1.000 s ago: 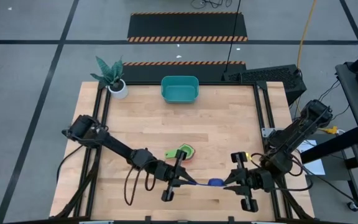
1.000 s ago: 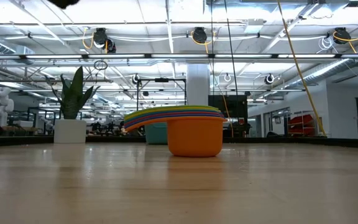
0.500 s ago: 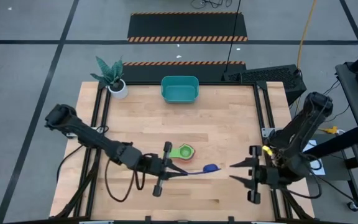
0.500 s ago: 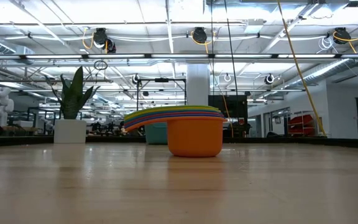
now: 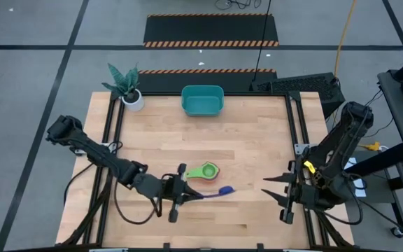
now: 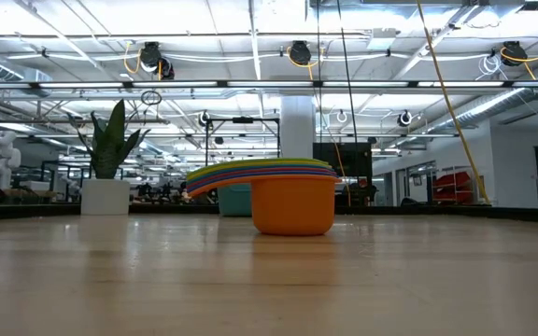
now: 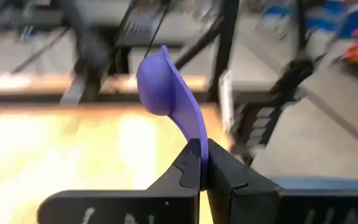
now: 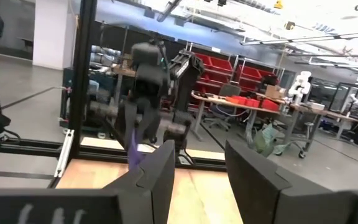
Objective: Nest measuring cups in basket
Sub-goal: Stack the dark blue measuring cup on top of the green measuring cup
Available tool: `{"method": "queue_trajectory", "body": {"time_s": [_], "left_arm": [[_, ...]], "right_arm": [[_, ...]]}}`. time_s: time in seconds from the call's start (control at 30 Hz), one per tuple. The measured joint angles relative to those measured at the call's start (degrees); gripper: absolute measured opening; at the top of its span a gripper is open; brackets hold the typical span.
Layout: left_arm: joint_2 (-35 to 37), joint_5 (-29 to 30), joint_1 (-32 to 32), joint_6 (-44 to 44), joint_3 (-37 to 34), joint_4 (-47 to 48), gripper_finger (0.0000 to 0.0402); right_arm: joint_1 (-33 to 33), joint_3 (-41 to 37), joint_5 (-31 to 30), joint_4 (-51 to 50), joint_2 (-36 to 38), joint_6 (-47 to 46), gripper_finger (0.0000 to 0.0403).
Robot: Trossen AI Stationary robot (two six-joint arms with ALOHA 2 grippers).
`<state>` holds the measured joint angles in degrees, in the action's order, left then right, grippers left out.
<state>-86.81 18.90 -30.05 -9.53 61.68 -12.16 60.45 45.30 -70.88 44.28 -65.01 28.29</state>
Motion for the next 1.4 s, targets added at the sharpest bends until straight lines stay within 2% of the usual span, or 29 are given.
{"method": "queue_trajectory", "body": {"time_s": [0.13,0.27,0.5,0.77,1.2,1.4], "left_arm": [[-0.06,6.21,-0.76,-5.46,-4.01,1.14,0.0007],[0.6,9.6,-1.01,-11.06,-9.72,0.15,0.0006],[0.68,9.64,0.22,-16.13,-21.75,-18.42,0.0007],[0.55,8.13,2.94,-24.23,-33.25,-31.44,0.0017],[-0.55,7.95,3.55,-28.41,-34.39,-33.54,0.0008],[-5.93,7.27,3.6,-30.29,-34.05,-41.66,0.0016]], "right_arm": [[0.88,0.0,-0.03,0.06,0.0,0.48,0.0137],[1.18,0.0,-0.01,0.36,0.0,0.92,0.0137],[1.18,0.0,0.08,0.47,0.0,1.38,0.0137],[1.16,0.0,0.16,0.47,0.0,2.64,0.0137],[1.16,0.02,0.16,0.6,0.07,3.06,0.0137],[1.16,0.02,0.19,1.35,0.07,4.07,0.0137]]}}
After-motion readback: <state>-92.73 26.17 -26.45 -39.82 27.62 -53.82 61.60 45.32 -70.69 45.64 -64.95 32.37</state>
